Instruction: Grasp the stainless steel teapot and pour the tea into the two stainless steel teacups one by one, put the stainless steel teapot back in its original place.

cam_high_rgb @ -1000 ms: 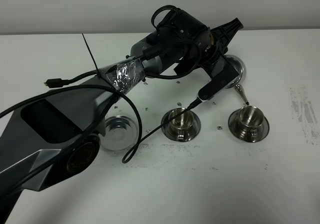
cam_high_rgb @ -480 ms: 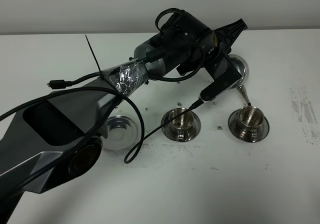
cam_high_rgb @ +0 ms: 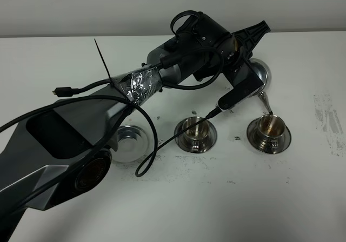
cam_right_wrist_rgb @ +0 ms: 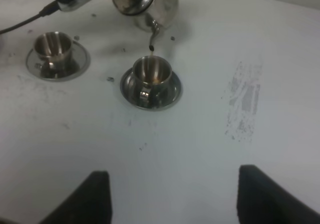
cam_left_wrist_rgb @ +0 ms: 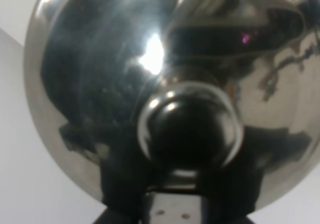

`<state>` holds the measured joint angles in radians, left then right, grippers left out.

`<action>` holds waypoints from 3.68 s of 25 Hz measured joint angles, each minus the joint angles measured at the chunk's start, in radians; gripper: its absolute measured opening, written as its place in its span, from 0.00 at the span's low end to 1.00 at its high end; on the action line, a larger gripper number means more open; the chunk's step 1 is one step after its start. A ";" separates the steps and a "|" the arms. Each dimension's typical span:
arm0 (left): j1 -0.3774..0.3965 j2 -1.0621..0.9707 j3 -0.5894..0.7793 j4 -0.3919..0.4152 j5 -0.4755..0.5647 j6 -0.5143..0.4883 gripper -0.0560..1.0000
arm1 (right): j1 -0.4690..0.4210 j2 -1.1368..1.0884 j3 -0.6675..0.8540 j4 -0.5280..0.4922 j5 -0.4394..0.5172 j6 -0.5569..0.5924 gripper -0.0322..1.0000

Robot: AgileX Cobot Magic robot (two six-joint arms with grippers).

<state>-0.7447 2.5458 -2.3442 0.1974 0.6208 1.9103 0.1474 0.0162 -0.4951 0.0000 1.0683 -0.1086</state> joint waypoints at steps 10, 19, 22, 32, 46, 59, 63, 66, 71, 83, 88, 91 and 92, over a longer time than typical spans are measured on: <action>-0.003 0.000 0.000 0.022 -0.008 0.000 0.22 | 0.000 0.000 0.000 0.000 0.000 0.000 0.53; -0.007 0.000 0.000 0.023 -0.016 0.000 0.22 | 0.000 0.000 0.000 0.000 0.000 0.000 0.53; -0.007 0.000 0.000 0.031 -0.016 0.000 0.22 | 0.000 0.000 0.000 0.000 0.000 0.000 0.53; -0.008 0.000 0.000 0.044 -0.022 0.000 0.22 | 0.000 0.000 0.000 0.000 0.000 0.000 0.53; -0.009 0.000 0.000 0.045 -0.033 0.003 0.22 | 0.000 0.000 0.000 0.000 0.000 0.000 0.53; -0.011 0.000 0.000 0.045 -0.049 0.003 0.22 | 0.000 0.000 0.000 0.000 0.000 0.000 0.53; -0.012 0.000 0.000 0.045 -0.052 0.003 0.22 | 0.000 0.000 0.000 0.000 0.000 0.000 0.53; -0.012 0.000 0.000 0.045 -0.052 0.003 0.22 | 0.000 0.000 0.000 0.000 0.000 0.000 0.53; -0.012 0.000 0.000 0.045 -0.052 0.003 0.22 | 0.000 0.000 0.000 0.000 0.000 0.000 0.53; -0.016 0.000 0.000 0.064 -0.052 -0.001 0.22 | 0.000 0.000 0.000 0.000 0.000 0.000 0.53; -0.019 0.000 0.000 0.067 -0.052 -0.002 0.22 | 0.000 0.000 0.000 0.000 0.000 0.000 0.53; -0.019 0.000 0.000 0.068 -0.052 -0.002 0.22 | 0.000 0.000 0.000 0.000 0.000 0.000 0.53; -0.019 0.000 0.000 0.068 -0.052 -0.002 0.22 | 0.000 0.000 0.000 0.000 0.000 0.000 0.53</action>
<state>-0.7637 2.5458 -2.3442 0.2650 0.5690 1.9079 0.1474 0.0162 -0.4951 0.0000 1.0683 -0.1086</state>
